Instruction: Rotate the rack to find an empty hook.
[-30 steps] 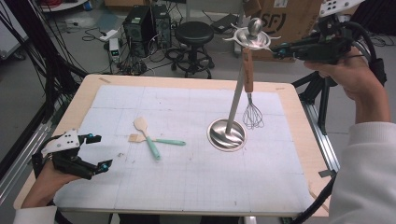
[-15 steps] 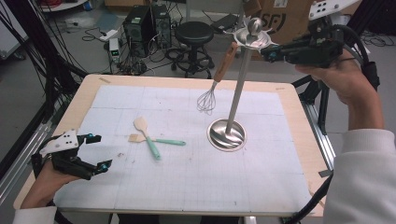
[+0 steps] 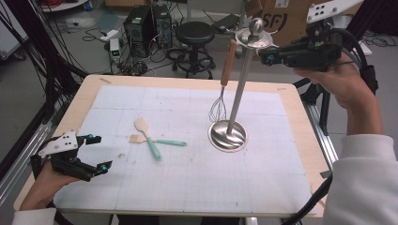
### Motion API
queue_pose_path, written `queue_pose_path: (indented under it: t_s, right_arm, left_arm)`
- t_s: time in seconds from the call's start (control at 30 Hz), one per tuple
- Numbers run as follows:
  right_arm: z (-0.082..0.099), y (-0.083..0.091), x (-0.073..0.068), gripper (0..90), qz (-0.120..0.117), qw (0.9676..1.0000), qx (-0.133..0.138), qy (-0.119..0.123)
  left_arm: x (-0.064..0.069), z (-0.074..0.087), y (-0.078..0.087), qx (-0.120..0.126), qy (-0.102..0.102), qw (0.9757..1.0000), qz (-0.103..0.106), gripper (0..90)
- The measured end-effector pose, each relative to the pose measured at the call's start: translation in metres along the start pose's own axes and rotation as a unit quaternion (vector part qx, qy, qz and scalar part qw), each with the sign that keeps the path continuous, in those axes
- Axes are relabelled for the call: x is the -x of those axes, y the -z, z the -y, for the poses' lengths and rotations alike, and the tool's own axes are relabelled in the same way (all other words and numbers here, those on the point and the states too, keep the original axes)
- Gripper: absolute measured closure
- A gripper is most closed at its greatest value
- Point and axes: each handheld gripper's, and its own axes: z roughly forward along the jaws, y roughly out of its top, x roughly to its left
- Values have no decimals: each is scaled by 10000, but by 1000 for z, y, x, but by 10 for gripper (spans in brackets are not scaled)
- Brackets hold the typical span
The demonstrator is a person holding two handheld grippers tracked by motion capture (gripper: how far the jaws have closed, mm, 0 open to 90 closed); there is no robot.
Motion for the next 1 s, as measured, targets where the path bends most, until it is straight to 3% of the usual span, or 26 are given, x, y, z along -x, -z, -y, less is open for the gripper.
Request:
queue_pose_path:
  t_s: [0.3, 0.5, 0.67, 0.8, 0.87, 0.97, 1.0]
  right_arm:
    - [16, 5, -9, 743, 14, 10000, -24, -15]
    - [39, 11, -22, 628, 11, 10000, 25, 19]
    - [63, 13, -32, 418, 95, 9997, 87, -191]
    - [83, 13, -36, 18, 190, 9991, -28, -386]
    - [91, 13, -40, 5, 206, 9994, -35, -276]
    - [104, 14, -48, 5, 466, 9984, -198, -236]
    - [108, 14, -50, 5, 453, 9985, -182, -248]
  left_arm:
    - [1, 0, 0, -25, -23, 10000, -7, 17]
    - [3, -1, -1, -47, -45, 10000, -18, 17]
    - [5, -3, -1, -45, -58, 10000, -9, 17]
    - [6, -4, -1, -16, -43, 10000, 8, 17]
    - [7, -4, -2, -32, -68, 10000, 18, 17]
    - [8, -5, -3, -47, -72, 10000, 23, 17]
    - [8, -5, -3, -49, -65, 10000, 19, 17]
